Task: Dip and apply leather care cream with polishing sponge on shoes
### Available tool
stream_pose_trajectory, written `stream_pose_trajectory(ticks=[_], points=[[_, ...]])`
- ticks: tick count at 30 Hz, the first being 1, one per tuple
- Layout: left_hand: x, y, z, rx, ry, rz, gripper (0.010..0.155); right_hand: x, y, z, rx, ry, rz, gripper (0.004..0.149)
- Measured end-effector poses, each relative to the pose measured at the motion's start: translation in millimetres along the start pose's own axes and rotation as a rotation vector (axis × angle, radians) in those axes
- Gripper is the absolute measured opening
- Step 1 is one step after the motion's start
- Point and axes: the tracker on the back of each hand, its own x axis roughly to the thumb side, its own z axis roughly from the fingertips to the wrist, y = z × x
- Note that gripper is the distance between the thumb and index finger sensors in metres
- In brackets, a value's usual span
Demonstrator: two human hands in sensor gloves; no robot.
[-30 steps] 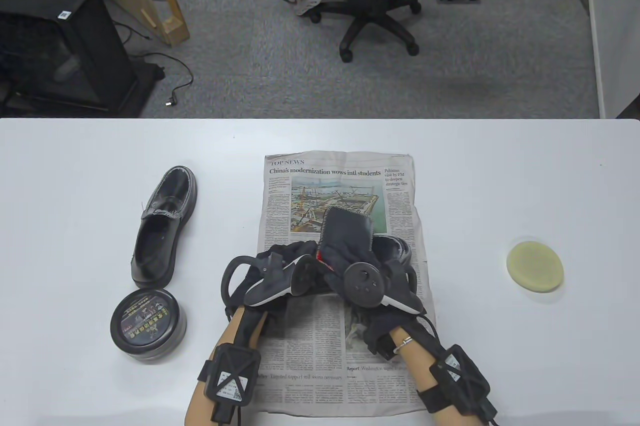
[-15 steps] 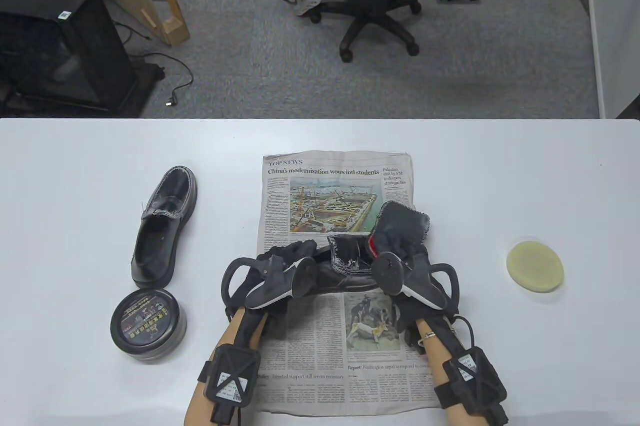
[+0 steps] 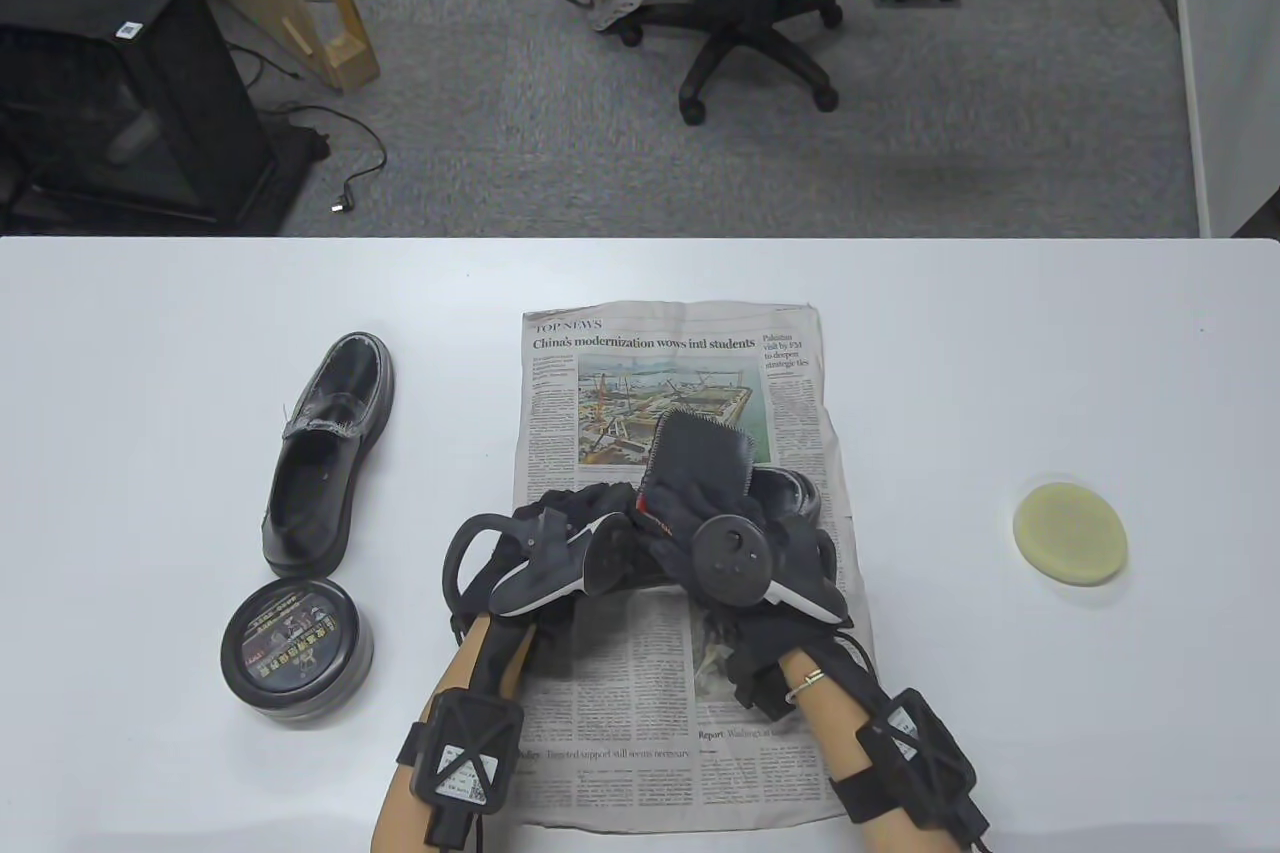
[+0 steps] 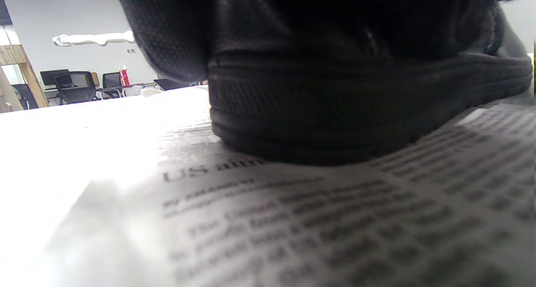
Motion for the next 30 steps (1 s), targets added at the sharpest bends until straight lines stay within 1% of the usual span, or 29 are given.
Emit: stream_pose_trajectory(ticks=[2,4,7,9,11,12,15,17,19,21,23,24,25,26,29,30], points=[[-1.0,-0.5,0.3,0.006,0.004,0.015,0.085,-7.8,1.0,-13.7,0.005,0.079,0.036,0.056],[-0.9,-0.3,0.2,0.003,0.008,0.012,0.085,-16.9,-1.2,-17.0,-0.006,0.131,0.028,0.057],[-1.1,-0.3,0.7,0.016,0.017,0.002,0.086,-41.3,-4.9,-10.5,0.02,0.228,0.082,0.057],[-0.8,-0.2,0.6,0.016,0.023,-0.002,0.086,-54.7,-6.5,2.0,0.021,0.253,0.149,0.058],[-0.9,0.1,0.5,0.016,0.025,-0.006,0.086,-60.9,-5.6,18.7,0.02,0.235,0.194,0.057],[-0.9,0.2,0.3,0.015,0.025,-0.004,0.086,-61.3,-4.5,23.2,0.017,0.229,0.201,0.057],[-0.7,0.1,0.0,0.013,0.024,0.0,0.085,-53.5,2.4,44.1,0.023,0.173,0.248,0.057],[-1.0,0.2,-1.2,0.002,0.015,0.005,0.084,-41.9,7.8,53.3,0.018,0.105,0.221,0.057],[-1.0,0.1,-1.9,-0.005,0.013,0.011,0.084,-27.6,9.6,55.2,0.013,0.033,0.158,0.057],[-1.0,0.2,-2.0,-0.008,0.009,0.007,0.084,-16.0,8.1,51.2,0.006,-0.014,0.092,0.058],[-1.7,0.3,-2.7,-0.017,0.002,0.018,0.084,-3.0,3.1,38.7,-0.001,-0.053,0.013,0.057],[-1.8,0.4,-2.9,-0.021,0.001,0.022,0.084,-0.4,1.6,34.0,-0.004,-0.054,-0.001,0.057],[-1.8,0.6,-3.1,-0.024,-0.001,0.022,0.084,3.1,-0.4,23.5,-0.018,-0.049,-0.02,0.057],[-1.8,0.5,-3.1,-0.024,-0.001,0.021,0.084,3.6,-0.6,18.6,-0.018,-0.041,-0.019,0.057],[-2.3,0.2,-3.0,-0.019,0.0,0.028,0.084,-4.1,-1.8,-7.4,-0.019,0.068,0.072,0.056],[-2.4,0.1,-3.0,-0.018,0.001,0.03,0.084,-8.3,-2.5,-11.3,-0.021,0.1,0.078,0.055]])
